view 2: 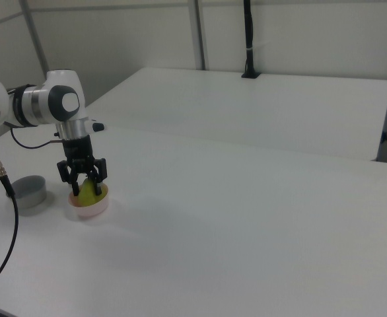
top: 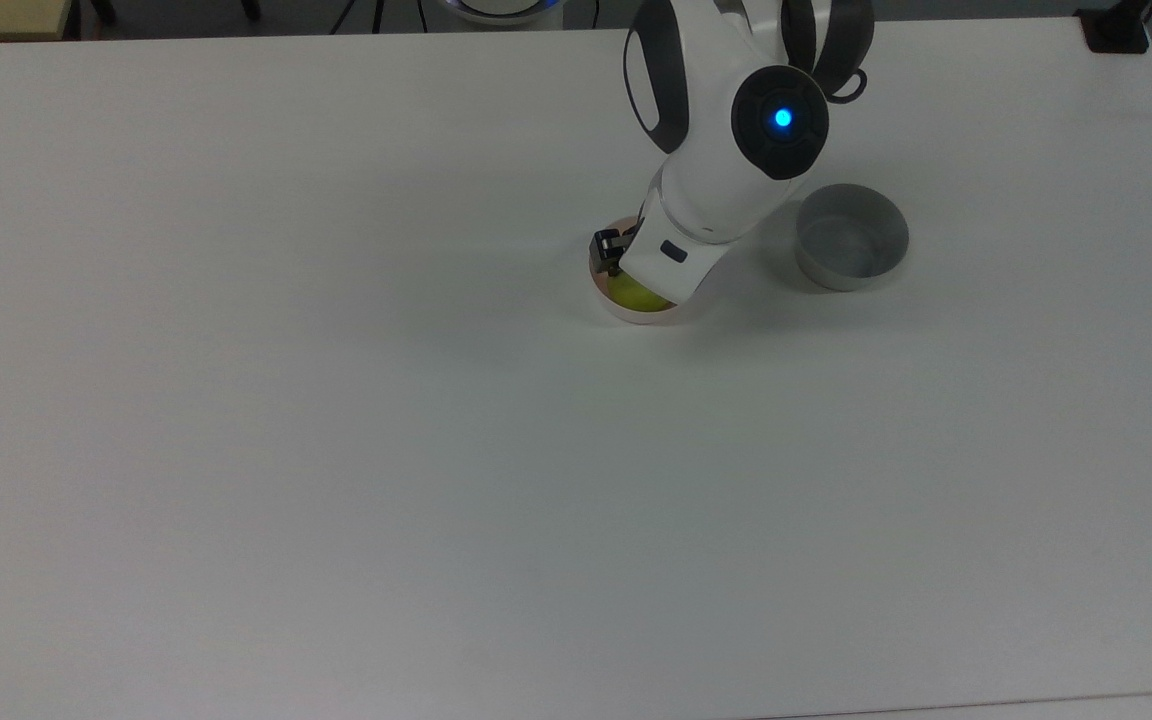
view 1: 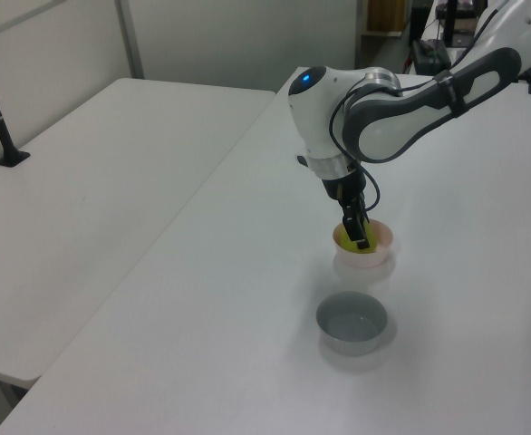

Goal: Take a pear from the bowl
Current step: 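Close the gripper around the green pear, then lift the pear up out of the pink bowl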

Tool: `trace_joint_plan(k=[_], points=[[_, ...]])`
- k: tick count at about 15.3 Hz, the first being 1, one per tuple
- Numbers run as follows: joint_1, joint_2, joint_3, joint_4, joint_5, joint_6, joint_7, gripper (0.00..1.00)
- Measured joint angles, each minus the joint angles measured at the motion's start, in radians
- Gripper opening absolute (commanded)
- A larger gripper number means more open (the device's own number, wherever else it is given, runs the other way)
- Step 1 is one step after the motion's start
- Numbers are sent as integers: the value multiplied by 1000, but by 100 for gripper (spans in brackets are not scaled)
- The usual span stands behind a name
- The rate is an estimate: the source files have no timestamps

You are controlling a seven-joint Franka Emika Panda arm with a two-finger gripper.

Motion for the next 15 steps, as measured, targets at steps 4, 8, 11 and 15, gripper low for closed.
trace_joint_plan(k=[4,8,11,15], points=[[-1,-12,-3,3,0,-1,0,45],[-16,-99,-13,14,0,-36,-14,46],[-49,-169,-14,14,0,-72,-33,47],[-107,-183,-16,13,0,-74,-47,48]])
